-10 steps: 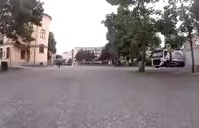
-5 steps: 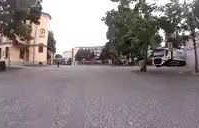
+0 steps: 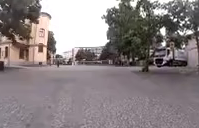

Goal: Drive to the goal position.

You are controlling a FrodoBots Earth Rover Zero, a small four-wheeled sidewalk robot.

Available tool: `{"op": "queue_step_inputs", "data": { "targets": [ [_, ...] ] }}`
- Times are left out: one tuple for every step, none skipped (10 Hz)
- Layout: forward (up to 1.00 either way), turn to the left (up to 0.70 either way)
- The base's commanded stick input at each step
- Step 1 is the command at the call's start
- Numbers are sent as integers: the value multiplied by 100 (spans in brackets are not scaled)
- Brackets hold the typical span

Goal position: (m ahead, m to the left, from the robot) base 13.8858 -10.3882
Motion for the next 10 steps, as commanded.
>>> {"op": "queue_step_inputs", "data": {
  "targets": [
    [60,0],
    [60,0],
    [60,0],
    [60,0],
    [60,-6],
    [60,-15],
    [60,-15],
    [60,-15],
    [60,-15],
    [60,-15]
  ]
}}
